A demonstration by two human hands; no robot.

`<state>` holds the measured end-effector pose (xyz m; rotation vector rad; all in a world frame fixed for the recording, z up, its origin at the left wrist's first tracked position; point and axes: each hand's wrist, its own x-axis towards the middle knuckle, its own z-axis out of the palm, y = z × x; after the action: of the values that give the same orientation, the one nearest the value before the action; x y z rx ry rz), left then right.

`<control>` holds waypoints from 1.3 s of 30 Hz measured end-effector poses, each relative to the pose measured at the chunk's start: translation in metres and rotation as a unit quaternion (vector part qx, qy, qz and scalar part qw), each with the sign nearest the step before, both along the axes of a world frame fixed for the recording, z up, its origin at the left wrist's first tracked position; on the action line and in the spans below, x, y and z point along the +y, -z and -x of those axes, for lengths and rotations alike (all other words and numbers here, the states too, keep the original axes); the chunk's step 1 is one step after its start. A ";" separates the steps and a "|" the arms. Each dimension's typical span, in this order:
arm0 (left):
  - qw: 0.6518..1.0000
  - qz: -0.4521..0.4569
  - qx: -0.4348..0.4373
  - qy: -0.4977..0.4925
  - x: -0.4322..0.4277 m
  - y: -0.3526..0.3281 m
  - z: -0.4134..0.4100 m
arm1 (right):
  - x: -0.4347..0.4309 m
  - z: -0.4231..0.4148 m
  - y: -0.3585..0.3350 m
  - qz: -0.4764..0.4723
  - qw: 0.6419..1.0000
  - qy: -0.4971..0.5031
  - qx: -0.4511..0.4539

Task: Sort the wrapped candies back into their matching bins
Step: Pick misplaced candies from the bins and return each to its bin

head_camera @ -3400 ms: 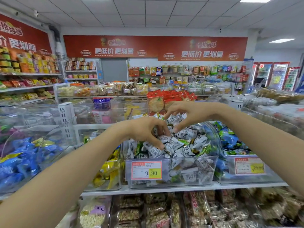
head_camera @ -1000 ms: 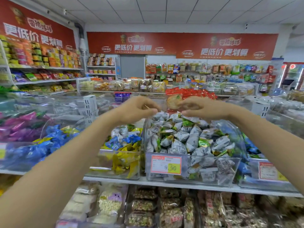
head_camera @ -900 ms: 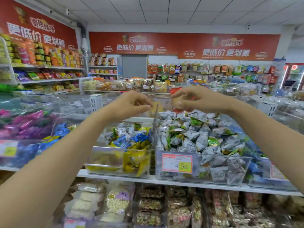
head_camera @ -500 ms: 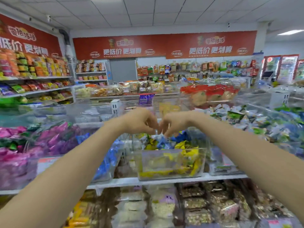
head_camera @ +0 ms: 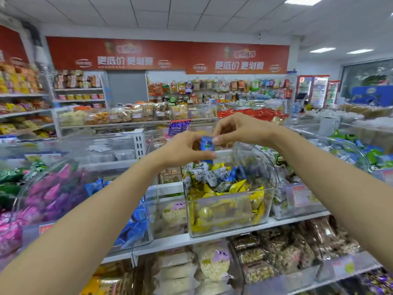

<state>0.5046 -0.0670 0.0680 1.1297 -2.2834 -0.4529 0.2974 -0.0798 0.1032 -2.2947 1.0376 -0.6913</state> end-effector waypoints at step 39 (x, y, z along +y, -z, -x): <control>0.987 -0.086 0.134 -0.009 0.000 -0.007 -0.009 | 0.014 -0.016 0.009 -0.032 0.991 0.050 -0.123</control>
<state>0.5135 -0.0666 0.0749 1.0972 -2.0294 -0.7603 0.3136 -0.0659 0.0946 -2.0528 1.0460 -0.9415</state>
